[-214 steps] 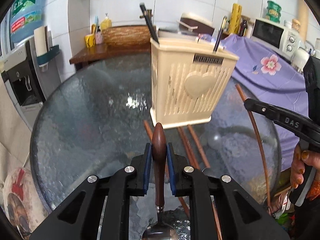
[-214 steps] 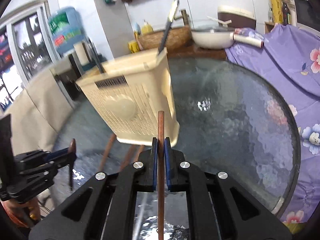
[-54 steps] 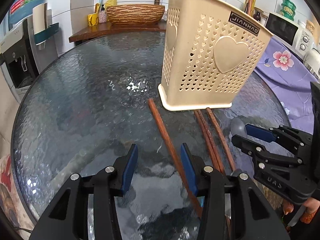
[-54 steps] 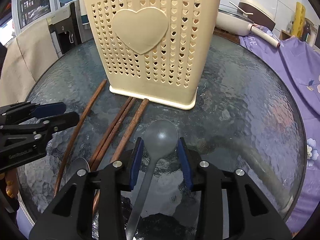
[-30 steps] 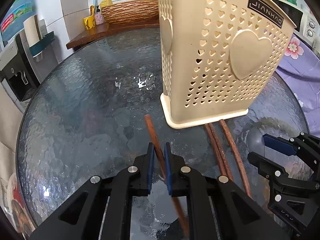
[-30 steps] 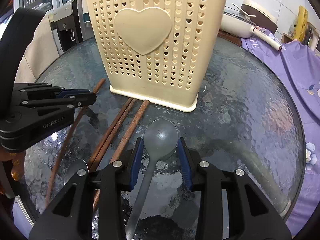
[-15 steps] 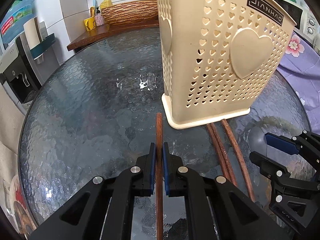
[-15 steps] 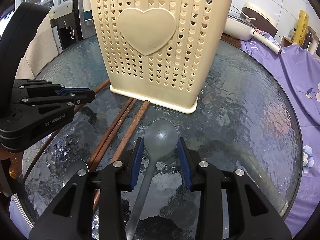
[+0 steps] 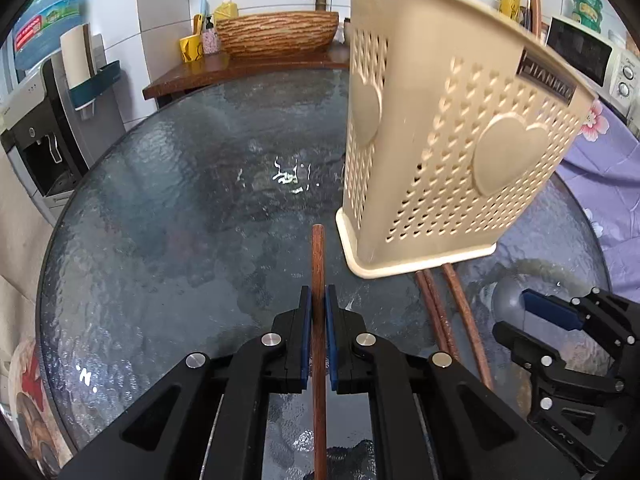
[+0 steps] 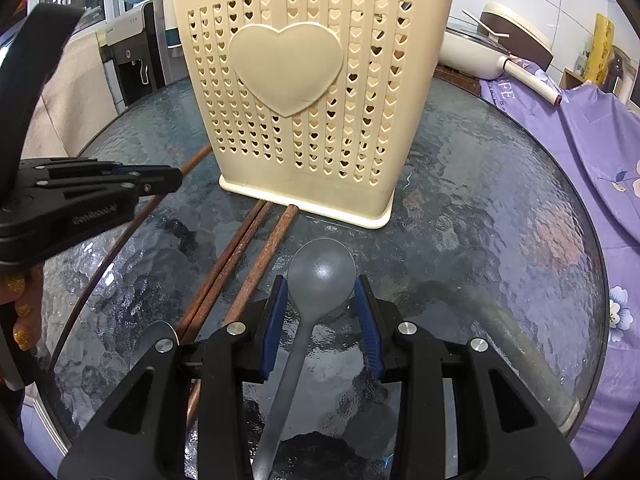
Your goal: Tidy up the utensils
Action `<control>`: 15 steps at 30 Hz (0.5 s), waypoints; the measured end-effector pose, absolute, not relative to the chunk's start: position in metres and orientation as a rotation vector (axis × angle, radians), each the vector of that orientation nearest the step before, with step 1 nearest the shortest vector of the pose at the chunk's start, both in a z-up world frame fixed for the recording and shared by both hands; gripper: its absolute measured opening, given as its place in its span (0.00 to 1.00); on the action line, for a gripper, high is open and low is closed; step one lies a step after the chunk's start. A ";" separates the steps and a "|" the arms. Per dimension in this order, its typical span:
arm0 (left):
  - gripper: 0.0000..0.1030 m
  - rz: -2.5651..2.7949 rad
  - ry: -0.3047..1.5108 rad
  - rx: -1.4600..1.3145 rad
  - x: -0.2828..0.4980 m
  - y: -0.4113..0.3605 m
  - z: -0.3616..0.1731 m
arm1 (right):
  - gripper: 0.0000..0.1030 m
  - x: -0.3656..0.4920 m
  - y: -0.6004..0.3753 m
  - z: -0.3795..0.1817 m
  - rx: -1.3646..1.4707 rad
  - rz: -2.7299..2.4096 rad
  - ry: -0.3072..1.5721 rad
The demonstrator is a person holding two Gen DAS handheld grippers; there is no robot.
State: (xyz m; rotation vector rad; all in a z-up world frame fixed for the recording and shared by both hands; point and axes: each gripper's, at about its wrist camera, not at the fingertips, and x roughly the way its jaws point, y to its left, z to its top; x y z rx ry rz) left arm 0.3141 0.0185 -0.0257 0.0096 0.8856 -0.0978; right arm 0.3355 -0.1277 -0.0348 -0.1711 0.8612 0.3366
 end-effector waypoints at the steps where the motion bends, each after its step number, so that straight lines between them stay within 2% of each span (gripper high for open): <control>1: 0.06 -0.098 0.879 0.006 0.313 0.019 -0.023 | 0.35 0.335 -0.128 -0.034 -0.168 0.337 0.859; 15: 0.06 -0.146 0.778 -0.083 0.289 0.031 0.014 | 0.35 0.331 -0.149 -0.005 -0.083 0.321 0.747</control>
